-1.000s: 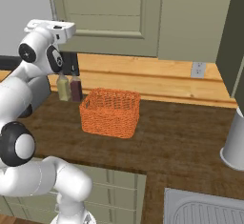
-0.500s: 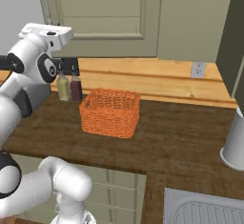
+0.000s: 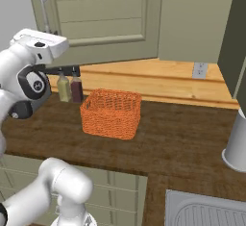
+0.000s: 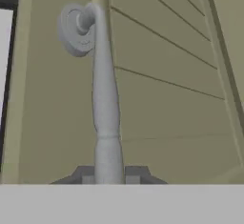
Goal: Open the cabinet, pick up the bread from the cabinet and place it in the basket. Then move the basket to the dining counter.
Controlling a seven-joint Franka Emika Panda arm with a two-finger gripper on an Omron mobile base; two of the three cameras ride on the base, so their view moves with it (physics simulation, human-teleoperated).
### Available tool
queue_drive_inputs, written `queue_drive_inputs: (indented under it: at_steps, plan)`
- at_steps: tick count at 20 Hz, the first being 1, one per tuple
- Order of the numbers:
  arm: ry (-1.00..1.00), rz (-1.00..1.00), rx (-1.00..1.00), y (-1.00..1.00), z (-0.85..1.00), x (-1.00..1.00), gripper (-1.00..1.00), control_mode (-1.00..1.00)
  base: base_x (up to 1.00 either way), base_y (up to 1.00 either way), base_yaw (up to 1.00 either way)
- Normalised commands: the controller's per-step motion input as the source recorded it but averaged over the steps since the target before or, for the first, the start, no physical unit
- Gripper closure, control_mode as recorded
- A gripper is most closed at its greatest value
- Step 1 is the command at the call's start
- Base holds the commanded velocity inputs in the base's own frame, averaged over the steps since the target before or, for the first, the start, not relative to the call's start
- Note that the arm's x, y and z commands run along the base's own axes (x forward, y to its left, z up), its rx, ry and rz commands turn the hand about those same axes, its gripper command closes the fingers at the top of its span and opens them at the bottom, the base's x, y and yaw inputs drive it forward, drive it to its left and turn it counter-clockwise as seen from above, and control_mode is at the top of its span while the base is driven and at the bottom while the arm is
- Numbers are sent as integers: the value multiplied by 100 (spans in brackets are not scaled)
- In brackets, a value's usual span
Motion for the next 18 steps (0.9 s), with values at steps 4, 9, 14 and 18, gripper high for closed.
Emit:
queue_drive_inputs:
  at_steps: [4, 9, 14, 18]
  plan:
    - [1, -10, 6, -54, 21, -100, 100, -100, 0, 0, 0]
    - [3, -7, 5, -53, 18, -100, 100, -100, 0, 0, 0]
    - [1, -1, 7, -66, 3, -100, 100, -100, 0, 0, 0]
    - [4, 0, 4, -38, 0, -100, 100, -100, 0, 0, 0]
